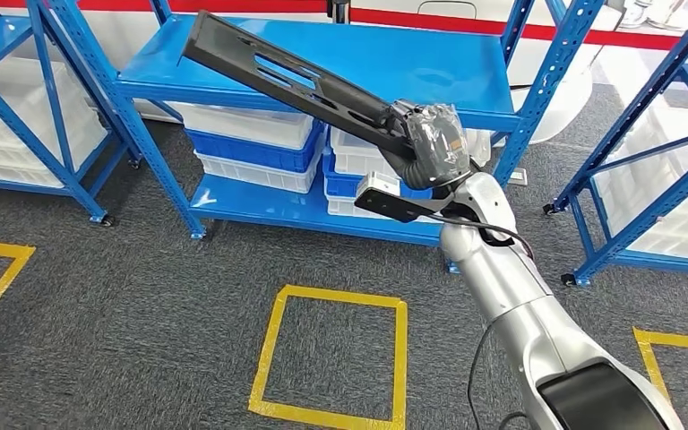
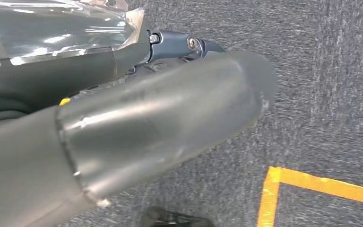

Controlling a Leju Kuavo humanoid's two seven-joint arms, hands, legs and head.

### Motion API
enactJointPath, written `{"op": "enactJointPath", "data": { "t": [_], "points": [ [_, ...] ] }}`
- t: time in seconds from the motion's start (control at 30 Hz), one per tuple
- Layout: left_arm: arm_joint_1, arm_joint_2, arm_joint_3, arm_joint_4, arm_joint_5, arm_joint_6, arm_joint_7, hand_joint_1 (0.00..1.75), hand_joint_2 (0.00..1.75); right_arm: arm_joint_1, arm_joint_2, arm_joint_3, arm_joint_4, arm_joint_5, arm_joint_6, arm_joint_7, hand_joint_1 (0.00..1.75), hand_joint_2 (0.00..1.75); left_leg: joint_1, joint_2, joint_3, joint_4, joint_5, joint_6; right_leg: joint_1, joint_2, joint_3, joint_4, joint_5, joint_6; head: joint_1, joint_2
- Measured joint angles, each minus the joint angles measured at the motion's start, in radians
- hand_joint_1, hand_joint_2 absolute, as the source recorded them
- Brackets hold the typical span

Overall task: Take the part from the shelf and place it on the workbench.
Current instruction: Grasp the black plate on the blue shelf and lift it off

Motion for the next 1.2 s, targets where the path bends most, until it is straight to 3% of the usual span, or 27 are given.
{"op": "enactJointPath", "data": {
  "t": [0.03, 0.07, 0.1, 0.13, 0.17, 0.23, 0.27, 0.33, 0.4, 0.5, 0.53, 0.57, 0.6, 0.67, 0.73, 0.8, 0.87, 0.9, 0.93, 0.97, 1.03, 1.07, 1.13, 1.2],
  "points": [
    [0.0, 0.0, 0.001, 0.0, 0.0, 0.0, 0.0, 0.0, 0.0, 0.0, 0.0, 0.0, 0.0, 0.0, 0.0, 0.0, 1.73, 1.75, 0.002, 0.0, -0.005, 0.052, -0.022, -0.005, 0.001, 0.0, -0.015, 0.003, 0.01, 0.001, 0.0, 0.0],
    [-0.001, 0.001, 0.002, 0.0, 0.0, 0.0, 0.0, 0.0, 0.0, 0.0, 0.0, 0.001, 0.001, 0.0, 0.0, 0.0, 1.73, 1.75, 0.006, 0.0, 0.0, 0.086, -0.018, -0.01, 0.0, 0.0, -0.032, 0.01, 0.018, 0.004, 0.0, 0.0],
    [-0.001, 0.001, 0.003, 0.0, 0.0, 0.0, 0.0, 0.0, 0.0, 0.0, 0.0, 0.001, 0.001, 0.0, 0.0, 0.0, 1.73, 1.75, 0.01, 0.0, 0.019, 0.091, 0.004, -0.014, -0.001, 0.0, -0.05, 0.019, 0.025, 0.008, 0.0, 0.0],
    [-0.001, 0.001, 0.003, 0.0, 0.0, 0.001, 0.0, 0.0, 0.0, 0.0, 0.0, 0.001, 0.001, 0.0, 0.0, 0.0, 1.73, 1.75, 0.015, 0.0, 0.052, 0.061, 0.028, -0.018, -0.004, 0.0, -0.068, 0.03, 0.03, 0.013, 0.0, 0.0],
    [-0.002, 0.0, 0.003, 0.0, 0.0, 0.001, 0.0, 0.0, 0.0, 0.0, 0.0, 0.001, 0.001, 0.0, 0.0, 0.0, 1.73, 1.75, 0.018, -0.002, 0.09, 0.013, 0.035, -0.023, -0.006, 0.0, -0.085, 0.04, 0.035, 0.019, -0.001, 0.0],
    [-0.003, -0.001, 0.004, 0.0, 0.0, 0.0, -0.001, 0.0, 0.0, 0.0, 0.001, 0.0, 0.001, 0.0, -0.001, 0.0, 1.73, 1.75, 0.016, -0.011, 0.148, -0.075, 0.02, -0.02, -0.005, 0.0, -0.106, 0.051, 0.046, 0.034, 0.0, 0.0],
    [-0.004, -0.002, 0.004, 0.0, 0.0, 0.001, -0.002, 0.0, 0.0, -0.001, 0.002, 0.0, 0.0, 0.0, -0.001, -0.001, 1.73, 1.75, 0.011, -0.016, 0.156, -0.095, 0.009, -0.013, -0.004, 0.001, -0.11, 0.052, 0.053, 0.043, 0.0, 0.0],
    [-0.003, -0.002, 0.005, 0.0, 0.0, 0.002, -0.003, 0.0, 0.0, -0.004, 0.002, -0.001, 0.0, 0.0, -0.002, -0.002, 1.73, 1.75, 0.003, -0.018, 0.152, -0.104, 0.024, 0.011, -0.001, 0.002, -0.113, 0.047, 0.068, 0.06, 0.001, 0.0],
    [-0.004, -0.003, 0.005, 0.0, 0.0, 0.003, -0.004, 0.0, 0.0, -0.005, 0.0, -0.002, 0.001, -0.002, -0.002, -0.001, 1.73, 1.75, -0.001, -0.012, 0.141, -0.115, 0.045, 0.036, -0.002, 0.004, -0.128, 0.066, 0.047, 0.065, 0.002, 0.0],
    [-0.005, -0.003, 0.005, 0.0, 0.0, 0.004, -0.008, 0.0, 0.0, -0.005, -0.004, -0.004, 0.001, -0.001, -0.001, 0.0, 1.73, 1.75, -0.004, -0.006, 0.105, -0.121, 0.08, 0.061, -0.003, 0.004, -0.179, 0.221, -0.074, 0.046, 0.005, 0.0],
    [-0.005, -0.003, 0.005, 0.0, 0.0, 0.004, -0.008, 0.0, 0.0, -0.005, -0.004, -0.005, 0.001, 0.0, -0.001, 0.001, 1.73, 1.75, -0.005, -0.005, 0.09, -0.121, 0.092, 0.063, -0.002, 0.004, -0.19, 0.282, -0.105, 0.044, 0.006, 0.0],
    [-0.005, -0.003, 0.005, 0.0, 0.0, 0.003, -0.01, 0.0, 0.0, -0.004, -0.005, -0.005, 0.001, 0.001, -0.001, 0.001, 1.73, 1.75, -0.007, -0.004, 0.073, -0.121, 0.104, 0.064, 0.0, 0.004, -0.189, 0.321, -0.117, 0.047, 0.006, 0.0],
    [-0.004, -0.003, 0.005, 0.0, 0.0, 0.003, -0.01, 0.0, 0.0, -0.003, -0.006, -0.006, 0.001, 0.002, -0.001, 0.002, 1.73, 1.75, -0.009, -0.003, 0.057, -0.121, 0.117, 0.063, 0.002, 0.004, -0.173, 0.331, -0.111, 0.052, 0.006, 0.0],
    [-0.004, -0.004, 0.005, 0.0, 0.0, 0.003, -0.013, 0.0, 0.0, -0.004, -0.006, -0.006, 0.001, 0.003, -0.001, 0.003, 1.73, 1.75, -0.012, -0.003, 0.028, -0.12, 0.141, 0.061, 0.01, 0.004, -0.093, 0.255, -0.074, 0.055, 0.006, 0.0],
    [-0.004, -0.006, 0.005, 0.0, 0.0, 0.002, -0.015, 0.0, 0.0, -0.005, -0.005, -0.007, -0.001, 0.003, -0.002, 0.003, 1.73, 1.75, -0.014, -0.001, 0.01, -0.122, 0.164, 0.054, 0.021, 0.003, 0.014, 0.106, -0.073, 0.039, 0.004, 0.0],
    [-0.004, -0.008, 0.006, 0.0, 0.0, 0.002, -0.018, 0.0, 0.0, -0.007, -0.003, -0.009, -0.004, 0.004, -0.002, 0.004, 1.73, 1.75, -0.011, 0.001, 0.004, -0.136, 0.192, 0.043, 0.031, 0.003, 0.062, 0.017, -0.084, 0.026, 0.004, 0.0],
    [-0.003, -0.008, 0.007, 0.0, 0.0, 0.002, -0.02, 0.0, 0.0, -0.008, -0.004, -0.01, -0.004, 0.005, -0.003, 0.006, 1.73, 1.75, -0.009, -0.001, 0.002, -0.159, 0.215, 0.032, 0.025, 0.002, 0.052, -0.004, -0.06, 0.022, 0.005, 0.0],
    [-0.002, -0.008, 0.008, 0.0, 0.0, 0.002, -0.02, 0.0, 0.0, -0.009, -0.003, -0.011, -0.003, 0.006, -0.003, 0.008, 1.73, 1.75, -0.009, -0.003, -0.002, -0.158, 0.202, 0.025, 0.017, 0.001, 0.047, -0.013, -0.045, 0.016, 0.005, 0.0],
    [-0.001, -0.008, 0.009, 0.0, 0.0, 0.001, -0.02, 0.0, 0.0, -0.01, -0.003, -0.011, -0.003, 0.007, -0.003, 0.01, 1.73, 1.75, -0.008, -0.004, -0.009, -0.137, 0.166, 0.017, 0.009, -0.001, 0.042, -0.02, -0.028, 0.009, 0.003, 0.0],
    [-0.001, -0.006, 0.01, 0.0, 0.0, 0.001, -0.02, 0.0, 0.0, -0.01, -0.002, -0.011, -0.003, 0.008, -0.003, 0.011, 1.73, 1.75, -0.004, -0.005, -0.019, -0.092, 0.112, 0.01, 0.002, -0.004, 0.035, -0.023, -0.013, 0.002, 0.002, 0.0],
    [0.0, -0.004, 0.012, 0.0, -0.001, 0.0, -0.02, 0.0, 0.0, -0.008, -0.002, -0.011, -0.003, 0.009, -0.004, 0.014, 1.73, 1.75, 0.003, -0.005, -0.039, 0.044, 0.015, -0.007, 0.002, -0.007, 0.011, -0.022, 0.009, -0.003, -0.001, 0.0],
    [-0.001, -0.003, 0.013, 0.0, -0.002, 0.0, -0.02, 0.0, 0.0, -0.007, -0.002, -0.011, -0.003, 0.01, -0.004, 0.014, 1.73, 1.75, 0.009, -0.004, -0.043, 0.102, 0.001, -0.015, 0.0, -0.008, -0.002, -0.019, 0.019, 0.0, -0.001, 0.0],
    [-0.001, 0.0, 0.014, 0.0, -0.002, 0.0, -0.02, 0.0, 0.0, -0.002, -0.004, -0.011, -0.002, 0.012, -0.005, 0.014, 1.73, 1.75, 0.02, -0.004, -0.011, 0.133, 0.033, -0.03, -0.006, -0.01, -0.031, -0.008, 0.034, 0.009, -0.001, 0.0],
    [-0.002, 0.001, 0.015, 0.0, -0.002, 0.0, -0.02, 0.0, 0.0, -0.001, -0.005, -0.012, -0.003, 0.012, -0.006, 0.014, 1.73, 1.75, 0.031, -0.004, 0.078, 0.041, 0.062, -0.045, -0.012, -0.01, -0.06, 0.011, 0.043, 0.019, -0.002, 0.0]
  ]
}}
